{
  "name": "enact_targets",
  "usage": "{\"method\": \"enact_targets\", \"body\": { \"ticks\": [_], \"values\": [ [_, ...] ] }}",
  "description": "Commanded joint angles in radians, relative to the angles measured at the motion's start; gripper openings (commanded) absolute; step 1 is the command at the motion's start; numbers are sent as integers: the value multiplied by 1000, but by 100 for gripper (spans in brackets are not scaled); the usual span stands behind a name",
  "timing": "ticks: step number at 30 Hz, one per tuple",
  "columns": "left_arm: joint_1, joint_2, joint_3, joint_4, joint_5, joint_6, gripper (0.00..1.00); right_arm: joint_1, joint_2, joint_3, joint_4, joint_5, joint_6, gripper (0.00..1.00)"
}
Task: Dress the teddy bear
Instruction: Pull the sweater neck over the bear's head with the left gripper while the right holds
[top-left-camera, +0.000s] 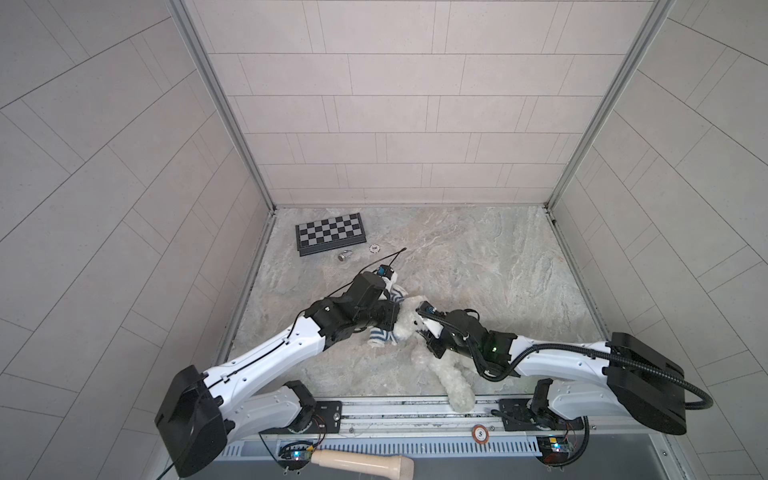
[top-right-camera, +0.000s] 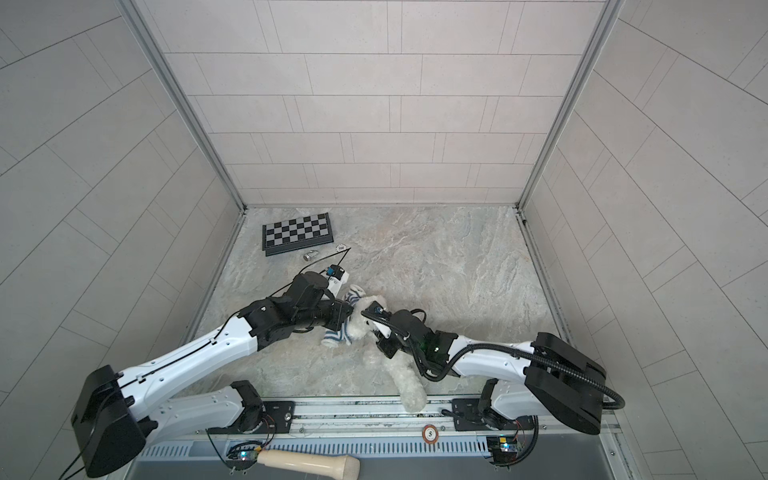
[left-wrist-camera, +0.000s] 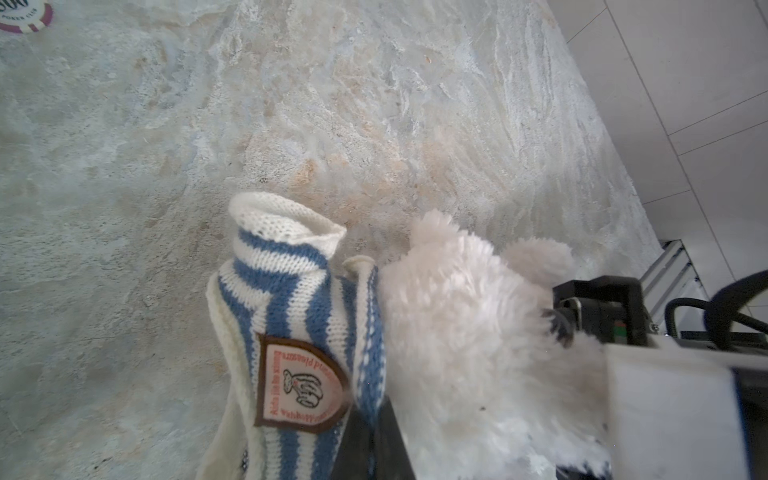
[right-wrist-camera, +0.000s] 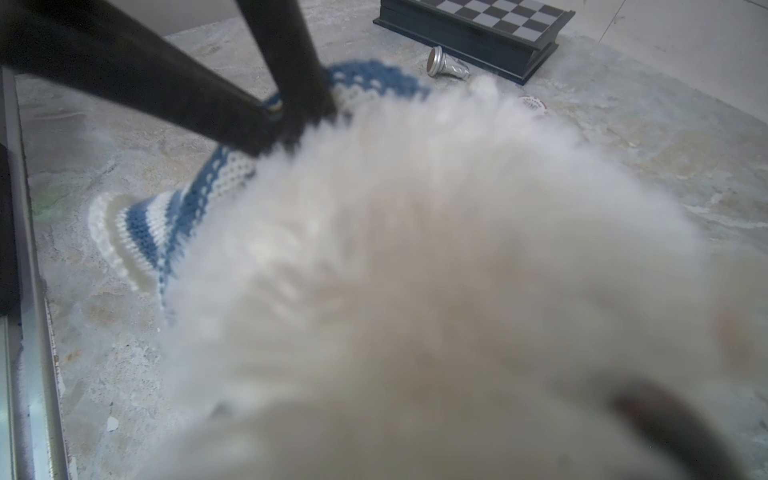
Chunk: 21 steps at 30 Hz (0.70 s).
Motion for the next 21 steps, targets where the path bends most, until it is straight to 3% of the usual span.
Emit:
{"method": "enact_targets", "body": {
  "ticks": [1,12,21],
  "values": [
    [-16,-25,33,35,59,-42,0,21,-56,-20,87,20,-49,0],
    [-114,-50,79,113,111,-140,0,56,-144,-62,117,65,-87,0],
    [-146,-91,75,209,201,-189,0,72,-264,-117,167,-15,-124,0]
  ]
}}
